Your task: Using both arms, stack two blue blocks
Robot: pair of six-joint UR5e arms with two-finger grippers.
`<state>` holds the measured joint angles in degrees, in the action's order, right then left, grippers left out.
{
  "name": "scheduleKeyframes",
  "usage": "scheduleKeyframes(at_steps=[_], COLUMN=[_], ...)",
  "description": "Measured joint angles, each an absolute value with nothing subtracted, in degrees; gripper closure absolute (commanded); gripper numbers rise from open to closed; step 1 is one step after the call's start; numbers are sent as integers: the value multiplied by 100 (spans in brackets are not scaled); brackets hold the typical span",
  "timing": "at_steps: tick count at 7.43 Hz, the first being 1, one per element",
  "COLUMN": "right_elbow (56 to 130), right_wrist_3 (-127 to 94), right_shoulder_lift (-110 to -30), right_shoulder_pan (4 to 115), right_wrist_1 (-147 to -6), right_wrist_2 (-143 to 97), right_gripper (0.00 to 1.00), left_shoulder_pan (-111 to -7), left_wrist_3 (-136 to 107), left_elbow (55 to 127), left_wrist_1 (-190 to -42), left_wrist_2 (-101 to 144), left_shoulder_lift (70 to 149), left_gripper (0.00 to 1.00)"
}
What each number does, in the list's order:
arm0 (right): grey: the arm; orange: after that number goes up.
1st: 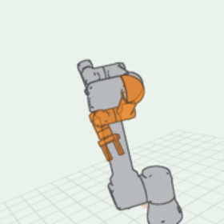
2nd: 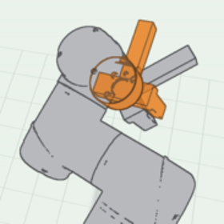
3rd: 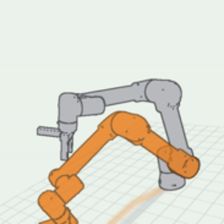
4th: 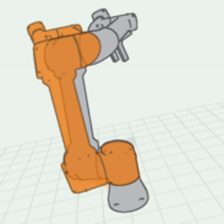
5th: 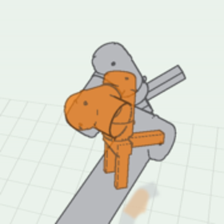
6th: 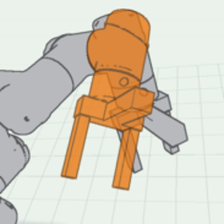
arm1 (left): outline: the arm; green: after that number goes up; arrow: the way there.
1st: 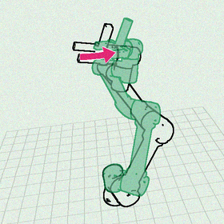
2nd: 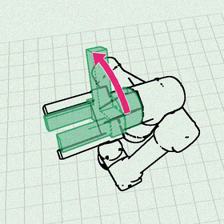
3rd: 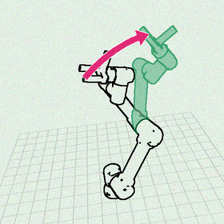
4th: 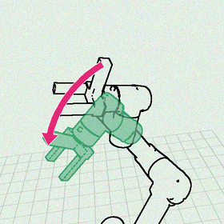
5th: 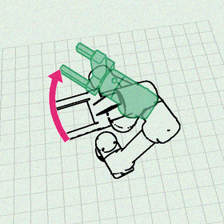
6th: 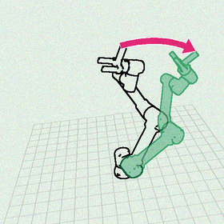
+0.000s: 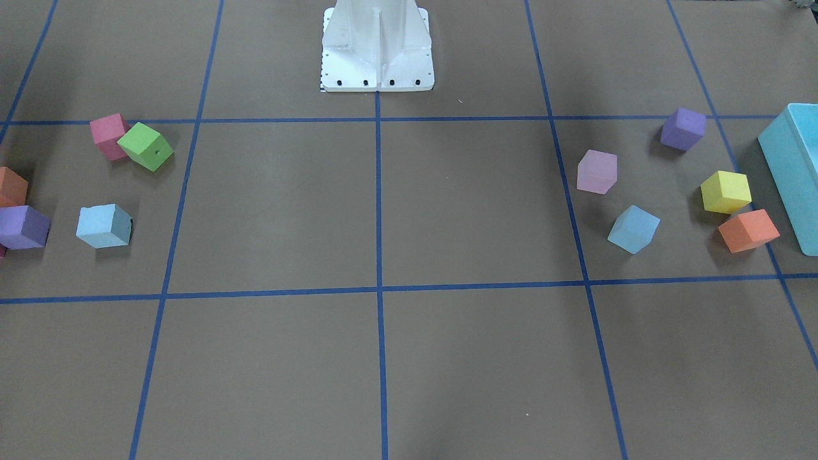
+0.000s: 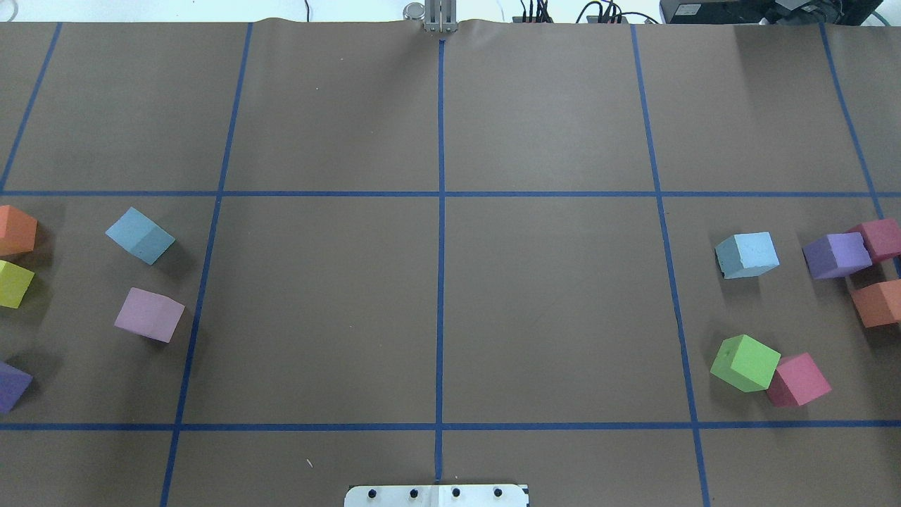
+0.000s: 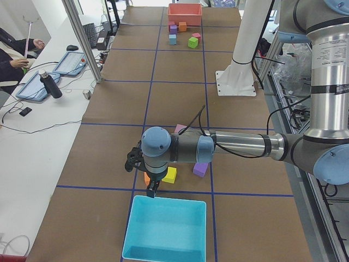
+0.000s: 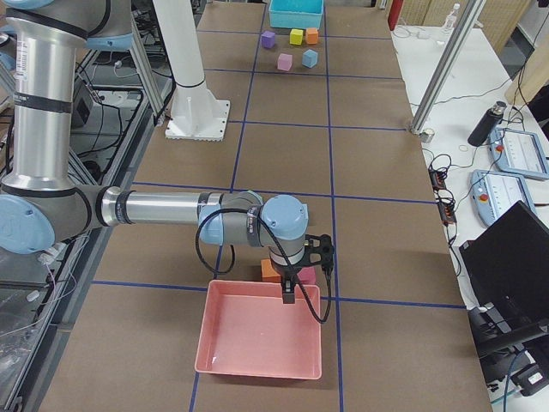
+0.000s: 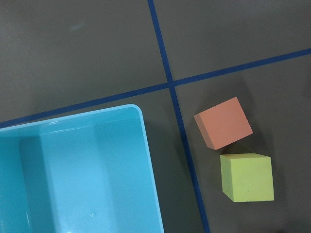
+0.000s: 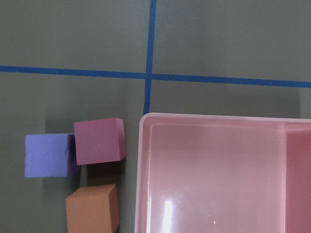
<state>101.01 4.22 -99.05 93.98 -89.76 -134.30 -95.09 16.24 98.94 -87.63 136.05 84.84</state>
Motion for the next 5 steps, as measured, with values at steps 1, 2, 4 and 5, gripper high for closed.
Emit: scheduleKeyframes(at_steps=[1,2,4,5], right_elbow=[10100,10103,10112,10146], right_wrist_3=[422,420,412,281], right_shoulder_lift=[-9905,-9905,-9885,-9861], right_shoulder_pan=[9387,9376,9330,9236], right_wrist_1=[-8974,-8974,-8972,-8932], right_wrist_2=[-13430,-13430,-13488,-13543], right_gripper=[0,0,0,0], left_shoulder_pan=[-9509,-9509,-9502,-9499], left_wrist_3=[1625,1624,1624,1627], left_elbow=[9897,9906,9949,9993], left_wrist_1=[-8763,-8763,-8768,-8770], left_wrist_2=[13606,13605,13605,13605], left_shoulder_lift=[8482,8482,8486,8491], left_gripper=[2,2,2,2])
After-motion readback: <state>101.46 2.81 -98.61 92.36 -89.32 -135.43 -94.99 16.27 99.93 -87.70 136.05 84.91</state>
